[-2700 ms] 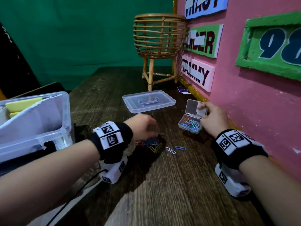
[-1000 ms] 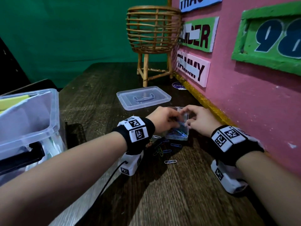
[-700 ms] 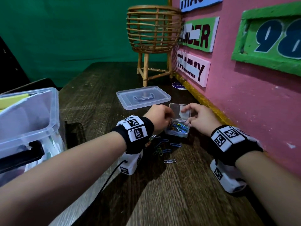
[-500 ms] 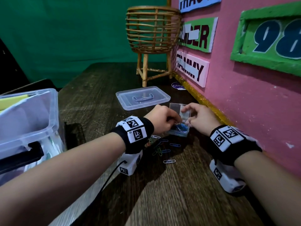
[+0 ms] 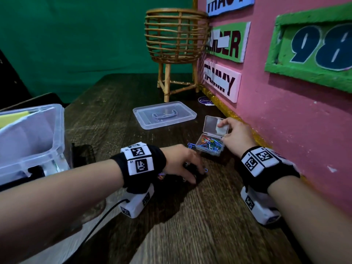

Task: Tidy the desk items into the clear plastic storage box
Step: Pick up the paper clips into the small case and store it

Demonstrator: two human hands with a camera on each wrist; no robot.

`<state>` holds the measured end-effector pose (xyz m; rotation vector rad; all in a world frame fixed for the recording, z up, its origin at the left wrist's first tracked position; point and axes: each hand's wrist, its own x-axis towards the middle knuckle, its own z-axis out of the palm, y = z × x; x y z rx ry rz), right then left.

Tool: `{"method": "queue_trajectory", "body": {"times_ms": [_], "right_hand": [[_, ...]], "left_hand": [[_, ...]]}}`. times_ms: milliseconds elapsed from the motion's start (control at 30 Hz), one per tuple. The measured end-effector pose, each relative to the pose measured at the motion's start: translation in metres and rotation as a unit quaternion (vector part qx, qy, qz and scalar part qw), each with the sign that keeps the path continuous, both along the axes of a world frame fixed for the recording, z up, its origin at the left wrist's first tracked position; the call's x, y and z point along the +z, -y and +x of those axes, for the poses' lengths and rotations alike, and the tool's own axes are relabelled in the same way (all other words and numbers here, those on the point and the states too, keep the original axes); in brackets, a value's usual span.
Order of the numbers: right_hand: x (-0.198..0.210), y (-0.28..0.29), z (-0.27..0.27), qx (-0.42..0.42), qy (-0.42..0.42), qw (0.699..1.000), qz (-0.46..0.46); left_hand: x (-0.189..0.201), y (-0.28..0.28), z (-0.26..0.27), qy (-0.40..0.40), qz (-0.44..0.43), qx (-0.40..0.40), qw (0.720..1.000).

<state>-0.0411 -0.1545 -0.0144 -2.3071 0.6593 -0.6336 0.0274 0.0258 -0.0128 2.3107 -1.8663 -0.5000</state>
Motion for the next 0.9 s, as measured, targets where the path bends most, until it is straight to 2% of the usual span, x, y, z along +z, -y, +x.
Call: {"method": "queue_trajectory", "body": {"times_ms": [67, 233, 467, 700, 800, 900], "right_hand": [[-0.001, 0.000, 0.000, 0.003, -0.004, 1.000, -0.006], [0.002, 0.000, 0.001, -0.011, -0.002, 1.000, -0.007], [0.004, 0.000, -0.003, -0.030, 0.010, 0.999, -0.003], [0.005, -0.001, -0.004, -0.026, 0.005, 1.000, -0.012], [0.003, 0.001, 0.000, -0.017, 0.004, 1.000, -0.019], [0.002, 0.002, 0.001, -0.017, 0.013, 1.000, -0.009]], "left_hand": [[0.000, -0.007, 0.013, 0.021, -0.040, 0.041, 0.998], [0.003, -0.003, 0.031, 0.101, -0.066, 0.137, 0.983], [0.004, 0.020, 0.035, 0.058, 0.071, 0.134, 0.987], [0.004, -0.002, 0.021, 0.101, -0.010, 0.123, 0.987], [0.002, -0.005, 0.012, 0.096, -0.060, 0.054, 0.992], [0.000, 0.001, 0.002, 0.041, -0.012, -0.069, 0.997]]}}
